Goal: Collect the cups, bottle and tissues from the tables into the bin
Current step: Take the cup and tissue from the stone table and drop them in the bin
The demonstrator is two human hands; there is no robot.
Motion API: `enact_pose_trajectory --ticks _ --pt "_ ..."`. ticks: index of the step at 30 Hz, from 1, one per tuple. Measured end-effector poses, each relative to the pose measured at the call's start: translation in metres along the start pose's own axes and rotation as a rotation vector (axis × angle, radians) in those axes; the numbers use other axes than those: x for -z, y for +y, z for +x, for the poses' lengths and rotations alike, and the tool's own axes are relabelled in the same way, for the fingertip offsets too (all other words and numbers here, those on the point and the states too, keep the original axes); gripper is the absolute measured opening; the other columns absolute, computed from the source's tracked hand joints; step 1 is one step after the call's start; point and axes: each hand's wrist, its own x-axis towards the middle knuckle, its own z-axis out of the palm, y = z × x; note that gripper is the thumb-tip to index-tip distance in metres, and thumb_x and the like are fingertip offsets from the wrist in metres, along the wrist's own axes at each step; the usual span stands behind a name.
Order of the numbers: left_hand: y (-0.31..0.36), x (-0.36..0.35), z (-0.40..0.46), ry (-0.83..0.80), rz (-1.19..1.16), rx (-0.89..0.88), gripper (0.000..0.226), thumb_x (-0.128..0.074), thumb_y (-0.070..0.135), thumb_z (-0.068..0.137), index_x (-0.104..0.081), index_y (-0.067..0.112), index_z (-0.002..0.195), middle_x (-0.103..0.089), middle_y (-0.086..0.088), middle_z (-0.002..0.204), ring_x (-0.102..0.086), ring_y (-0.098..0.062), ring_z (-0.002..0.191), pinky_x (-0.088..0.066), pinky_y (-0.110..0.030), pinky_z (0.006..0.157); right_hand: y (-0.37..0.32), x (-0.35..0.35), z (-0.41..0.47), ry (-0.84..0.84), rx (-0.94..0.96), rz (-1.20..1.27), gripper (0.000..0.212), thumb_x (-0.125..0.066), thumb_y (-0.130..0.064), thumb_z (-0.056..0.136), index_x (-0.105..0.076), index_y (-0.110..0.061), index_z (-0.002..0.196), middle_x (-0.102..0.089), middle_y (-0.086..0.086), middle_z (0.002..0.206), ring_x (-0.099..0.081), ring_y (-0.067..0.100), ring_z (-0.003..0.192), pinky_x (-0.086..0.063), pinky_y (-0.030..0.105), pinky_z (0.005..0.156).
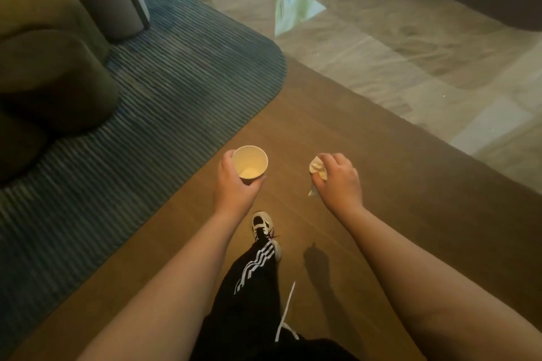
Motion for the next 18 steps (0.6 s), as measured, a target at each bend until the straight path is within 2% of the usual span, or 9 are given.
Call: enact_pose_trajectory --ticks 5,11,18 --pt "0.005 -0.025 0.125 0.047 -0.005 0.000 0.077 -0.081 0.035 0.070 -0.037 0.020 0.131 -0.045 0.002 0.123 -0.041 -0.006 0.102 -0.034 -0.016 0.075 -0.001 -0.023 0.131 -0.016 0.068 -0.043 0.035 -0.058 -0.025 0.087 -0.057 -0.015 0.120 -0.058 0.006 0.115 -0.052 0.025 0.105 -0.041 0.037 0.087" --pt "0.033 -0.035 0.282 0.029 0.031 -0.009 0.075 -0.081 0.036 0.070 -0.037 0.021 0.129 -0.044 0.007 0.118 -0.041 -0.006 0.102 -0.037 -0.022 0.081 -0.030 -0.028 0.303 0.019 0.106 -0.068 0.034 -0.058 -0.028 0.087 -0.056 -0.018 0.120 -0.058 0.004 0.113 -0.053 0.023 0.101 -0.042 0.036 0.084" --pt "0.066 -0.063 0.417 0.016 0.032 -0.005 0.075 -0.081 0.035 0.070 -0.037 0.020 0.129 -0.046 0.002 0.123 -0.041 -0.007 0.102 -0.036 -0.023 0.081 -0.034 -0.025 0.437 0.024 0.088 -0.069 0.035 -0.058 -0.028 0.087 -0.056 -0.017 0.120 -0.059 0.006 0.112 -0.054 0.024 0.101 -0.041 0.036 0.083"
